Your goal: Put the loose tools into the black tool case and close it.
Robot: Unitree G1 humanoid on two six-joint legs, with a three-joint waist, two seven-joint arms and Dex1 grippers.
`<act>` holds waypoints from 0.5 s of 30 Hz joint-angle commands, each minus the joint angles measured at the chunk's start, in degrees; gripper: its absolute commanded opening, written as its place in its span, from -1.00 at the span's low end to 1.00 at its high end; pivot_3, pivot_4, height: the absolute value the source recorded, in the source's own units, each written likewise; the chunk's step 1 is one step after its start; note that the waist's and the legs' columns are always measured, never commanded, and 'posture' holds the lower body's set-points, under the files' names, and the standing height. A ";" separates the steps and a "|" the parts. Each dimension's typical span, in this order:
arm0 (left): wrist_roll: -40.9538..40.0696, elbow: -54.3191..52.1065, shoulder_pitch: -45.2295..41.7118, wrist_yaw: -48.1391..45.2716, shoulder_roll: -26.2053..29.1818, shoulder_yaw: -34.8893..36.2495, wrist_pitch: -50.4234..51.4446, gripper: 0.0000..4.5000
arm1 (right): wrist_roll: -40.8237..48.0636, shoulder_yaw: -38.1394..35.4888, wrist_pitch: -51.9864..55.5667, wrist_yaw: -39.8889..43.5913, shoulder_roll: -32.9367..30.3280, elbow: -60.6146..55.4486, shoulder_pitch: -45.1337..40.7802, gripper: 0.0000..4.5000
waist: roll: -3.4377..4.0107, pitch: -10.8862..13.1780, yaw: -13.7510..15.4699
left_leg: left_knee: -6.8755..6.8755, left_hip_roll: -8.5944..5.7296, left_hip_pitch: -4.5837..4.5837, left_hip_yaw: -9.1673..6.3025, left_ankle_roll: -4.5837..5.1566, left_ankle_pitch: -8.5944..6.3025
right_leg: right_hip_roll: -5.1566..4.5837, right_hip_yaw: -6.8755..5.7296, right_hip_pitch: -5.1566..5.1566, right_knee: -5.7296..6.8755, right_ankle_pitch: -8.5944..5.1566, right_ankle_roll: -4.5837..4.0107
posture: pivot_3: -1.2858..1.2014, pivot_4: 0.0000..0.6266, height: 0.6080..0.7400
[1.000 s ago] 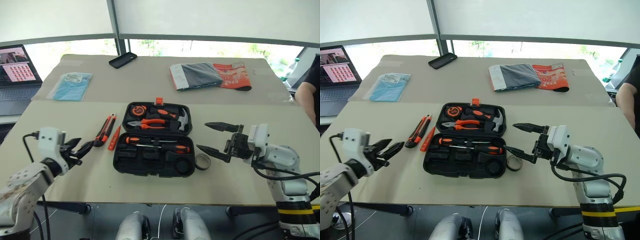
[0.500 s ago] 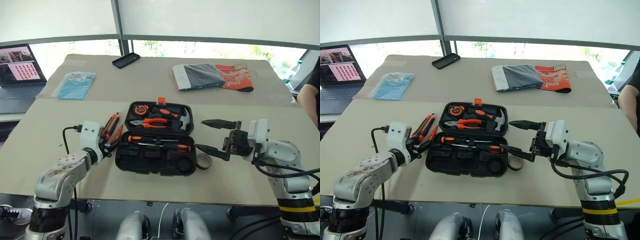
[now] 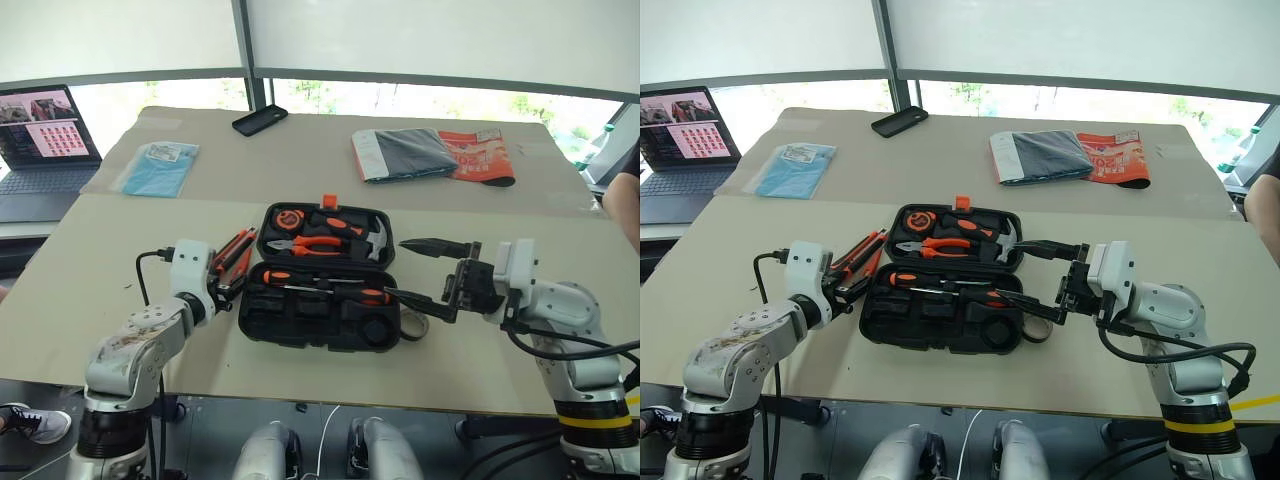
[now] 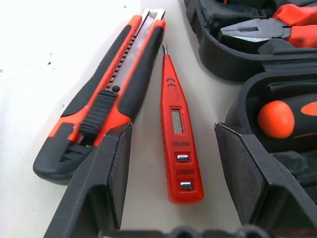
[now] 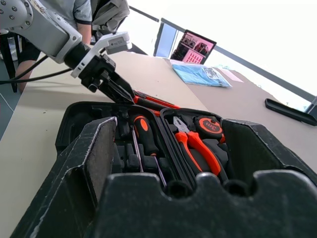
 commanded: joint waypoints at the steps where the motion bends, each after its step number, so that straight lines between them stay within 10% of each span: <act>1: -1.34 -4.73 -0.26 -1.70 0.71 0.62 1.00 0.26 | 1.36 -0.75 0.10 -0.34 -0.20 -1.47 -0.52 0.73 | 0.00 0.00 0.05 | 0.00 0.00 -0.01 0.00 0.01 0.01 | 0.00 -0.01 0.00 -0.01 0.00 0.00 | 0.03 -0.52 1.00; 15: 3.37 0.26 -0.19 2.09 -4.49 -0.91 -0.19 0.26 | 1.30 -0.40 0.41 -1.28 -0.18 -1.88 -0.63 0.73 | -0.02 0.01 -0.15 | 0.01 -0.01 0.06 0.00 0.05 0.04 | 0.00 0.02 0.04 0.04 0.00 0.01 | 0.03 -0.52 1.00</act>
